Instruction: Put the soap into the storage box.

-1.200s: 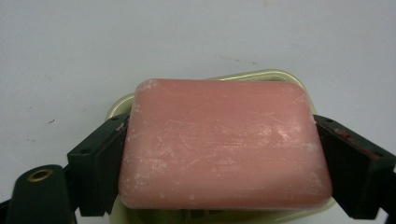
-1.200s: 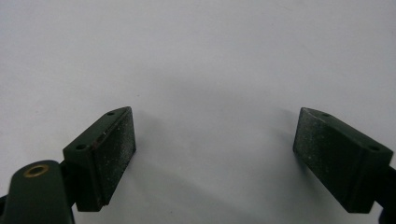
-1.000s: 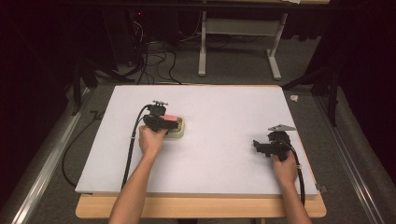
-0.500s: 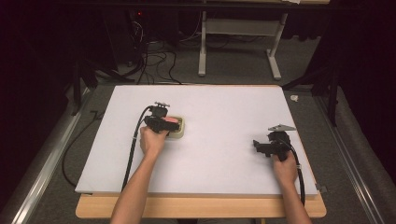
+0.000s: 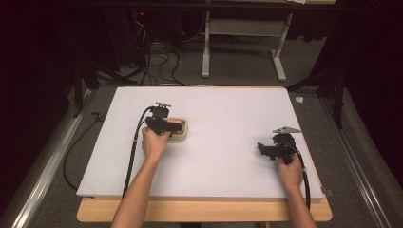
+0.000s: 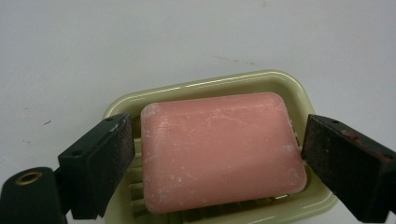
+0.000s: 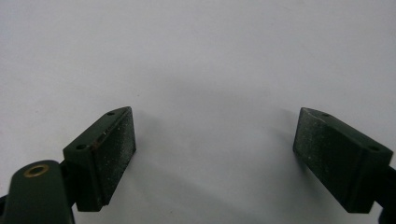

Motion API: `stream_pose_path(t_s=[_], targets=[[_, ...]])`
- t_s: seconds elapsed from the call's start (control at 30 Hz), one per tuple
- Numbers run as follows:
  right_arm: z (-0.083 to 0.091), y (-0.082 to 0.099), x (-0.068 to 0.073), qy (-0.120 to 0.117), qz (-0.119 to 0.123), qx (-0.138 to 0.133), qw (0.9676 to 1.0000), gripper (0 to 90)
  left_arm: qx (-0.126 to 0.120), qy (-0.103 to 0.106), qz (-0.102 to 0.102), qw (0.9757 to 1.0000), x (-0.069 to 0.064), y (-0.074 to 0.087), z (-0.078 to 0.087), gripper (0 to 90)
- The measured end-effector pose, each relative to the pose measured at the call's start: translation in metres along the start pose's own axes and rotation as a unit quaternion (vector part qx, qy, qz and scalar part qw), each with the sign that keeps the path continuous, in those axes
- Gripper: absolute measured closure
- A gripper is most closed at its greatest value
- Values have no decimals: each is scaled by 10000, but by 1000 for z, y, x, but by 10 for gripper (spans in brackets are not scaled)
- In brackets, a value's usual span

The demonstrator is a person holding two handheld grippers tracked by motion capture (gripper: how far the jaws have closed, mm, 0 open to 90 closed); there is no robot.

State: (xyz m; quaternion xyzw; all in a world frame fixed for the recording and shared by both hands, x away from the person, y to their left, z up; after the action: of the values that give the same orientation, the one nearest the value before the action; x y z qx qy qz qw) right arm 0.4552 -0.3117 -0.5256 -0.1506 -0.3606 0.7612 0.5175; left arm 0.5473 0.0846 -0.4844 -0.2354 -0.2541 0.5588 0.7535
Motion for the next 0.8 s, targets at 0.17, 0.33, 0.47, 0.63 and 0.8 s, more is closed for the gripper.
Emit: stream_pose_path(t_s=[0.17, 0.33, 0.47, 0.63, 0.8], targets=[[0, 0, 0, 5, 6, -1, 10000, 136, -132, 141, 4, 9998, -2, -2, 7, 103], [0, 0, 0, 0, 1, 0, 10000, 136, -299, 219, 47, 9993, -2, -3, 14, 107], [0, 0, 0, 0, 0, 0, 10000, 136, -343, 230, 32, 9991, 1, -1, 18, 112], [0, 0, 0, 0, 0, 0, 10000, 136, -463, 252, 76, 9986, 5, 1, 24, 118], [0, 0, 0, 0, 1, 1, 10000, 135, -536, 244, 36, 9983, 8, 2, 31, 124]])
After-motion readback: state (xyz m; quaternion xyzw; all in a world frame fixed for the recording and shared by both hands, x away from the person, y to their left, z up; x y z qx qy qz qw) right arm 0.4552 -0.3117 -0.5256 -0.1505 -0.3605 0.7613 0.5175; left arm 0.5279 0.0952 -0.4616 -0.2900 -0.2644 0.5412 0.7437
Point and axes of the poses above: each handheld gripper's, and its own axes: z roughly backward along the jaws, y roughly out of its underside, x roughly to its left, the point moved 6 cm from there along -z, roughly forward along the jaws, and after that the axes turned 13 degrees about -y, right-handed, at the moved point
